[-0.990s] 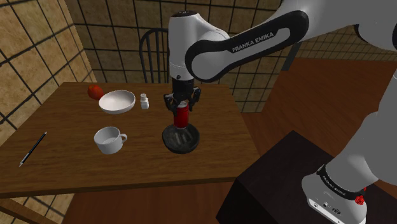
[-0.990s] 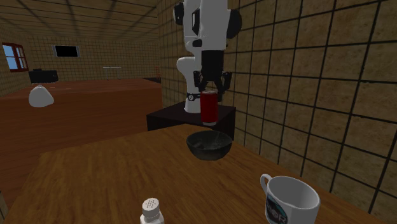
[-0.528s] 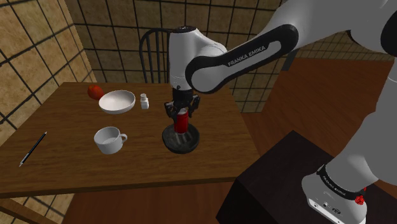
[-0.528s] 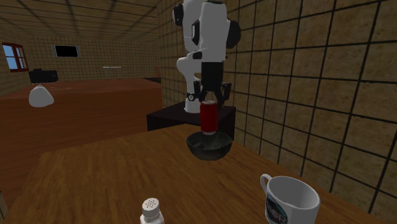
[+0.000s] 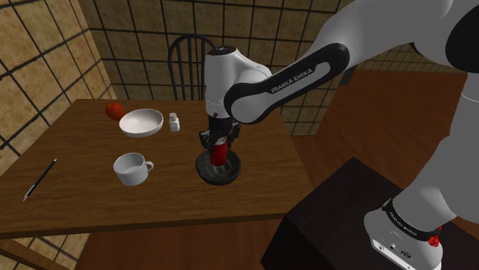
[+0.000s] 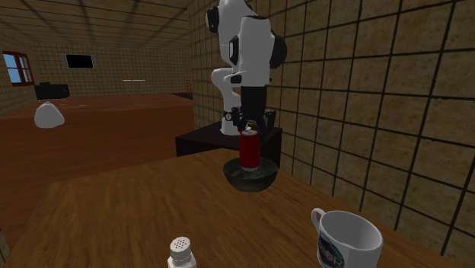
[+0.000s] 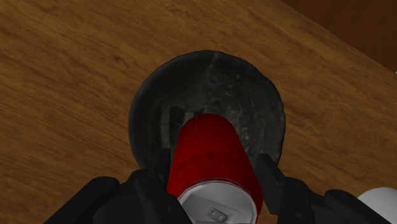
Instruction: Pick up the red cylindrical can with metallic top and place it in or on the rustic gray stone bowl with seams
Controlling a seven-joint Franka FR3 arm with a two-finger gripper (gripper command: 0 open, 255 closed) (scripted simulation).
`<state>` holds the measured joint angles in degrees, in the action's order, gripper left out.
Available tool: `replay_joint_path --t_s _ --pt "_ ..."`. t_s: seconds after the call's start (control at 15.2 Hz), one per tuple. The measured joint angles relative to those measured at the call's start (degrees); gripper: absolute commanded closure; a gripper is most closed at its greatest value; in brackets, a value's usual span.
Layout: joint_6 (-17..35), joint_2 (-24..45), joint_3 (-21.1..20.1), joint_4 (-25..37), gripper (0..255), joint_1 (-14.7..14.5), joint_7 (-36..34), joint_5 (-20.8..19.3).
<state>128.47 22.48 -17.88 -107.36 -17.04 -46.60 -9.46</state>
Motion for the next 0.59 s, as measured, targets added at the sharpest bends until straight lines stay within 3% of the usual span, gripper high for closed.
replay_joint_path --t_s 0.26,0.33,0.59 --pt "0.07 0.06 0.02 0.01 255 0.0 0.01 -0.02" --pt "0.07 0.05 0.02 0.0 0 0.01 0.01 -0.02" --pt "0.08 0.04 0.02 0.0 0 0.01 0.01 -0.02"
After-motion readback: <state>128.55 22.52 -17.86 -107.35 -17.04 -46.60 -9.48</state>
